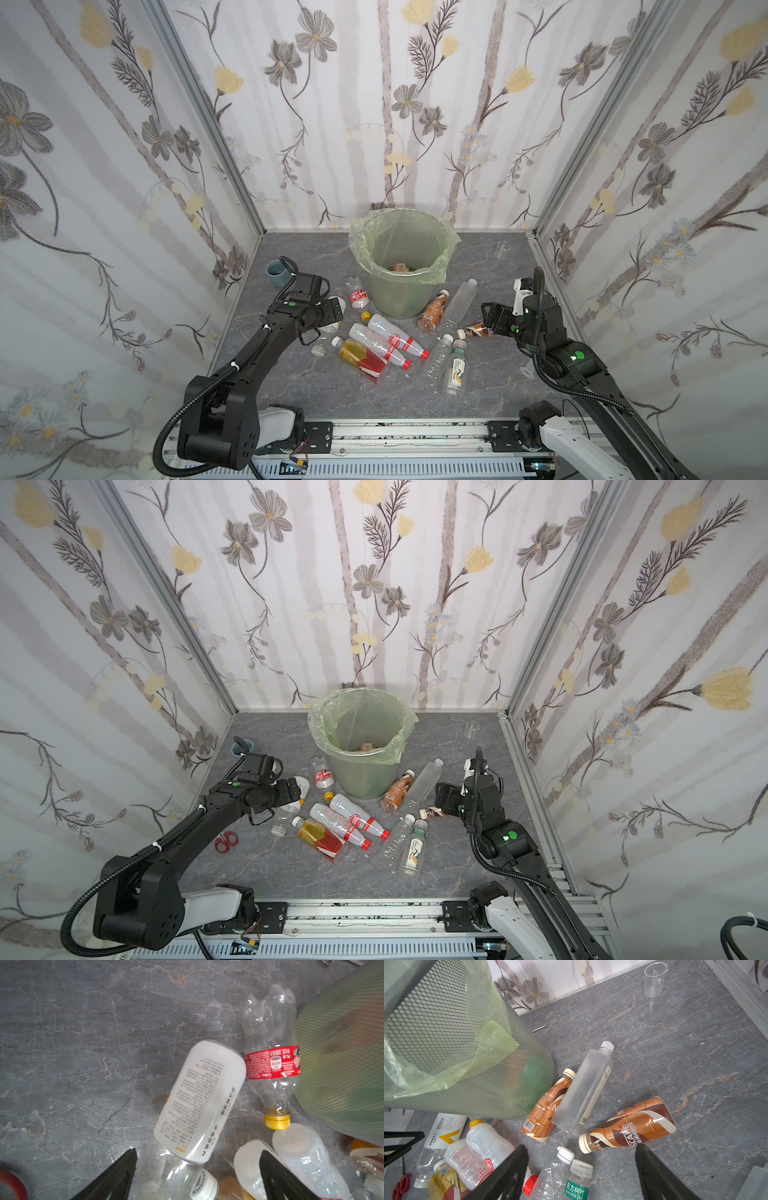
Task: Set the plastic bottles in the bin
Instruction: 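Lower the left gripper onto the white-labelled bottle and close on it, then lift the white-labelled bottle with the left gripper and carry it over the bin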
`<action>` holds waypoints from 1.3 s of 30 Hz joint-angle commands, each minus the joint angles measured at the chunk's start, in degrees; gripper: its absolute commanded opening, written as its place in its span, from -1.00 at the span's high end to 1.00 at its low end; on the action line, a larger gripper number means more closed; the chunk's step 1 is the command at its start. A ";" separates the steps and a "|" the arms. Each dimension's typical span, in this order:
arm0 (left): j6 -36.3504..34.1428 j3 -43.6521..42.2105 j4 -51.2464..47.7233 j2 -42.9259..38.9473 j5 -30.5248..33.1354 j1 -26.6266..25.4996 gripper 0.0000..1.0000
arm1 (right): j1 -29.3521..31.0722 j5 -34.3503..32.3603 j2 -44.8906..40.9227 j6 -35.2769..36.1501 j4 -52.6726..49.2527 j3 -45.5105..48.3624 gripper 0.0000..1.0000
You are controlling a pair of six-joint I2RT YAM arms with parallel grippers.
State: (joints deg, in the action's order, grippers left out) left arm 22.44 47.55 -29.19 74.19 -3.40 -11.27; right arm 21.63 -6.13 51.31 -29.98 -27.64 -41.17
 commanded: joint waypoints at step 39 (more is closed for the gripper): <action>-6.97 5.24 3.49 15.67 7.04 -1.73 -0.37 | -0.26 0.40 -1.91 -1.29 3.29 1.44 -0.63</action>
State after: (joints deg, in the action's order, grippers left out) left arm 16.25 52.42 -26.20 90.72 2.22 -13.02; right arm 21.37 -5.74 49.45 -30.63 -27.18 -39.86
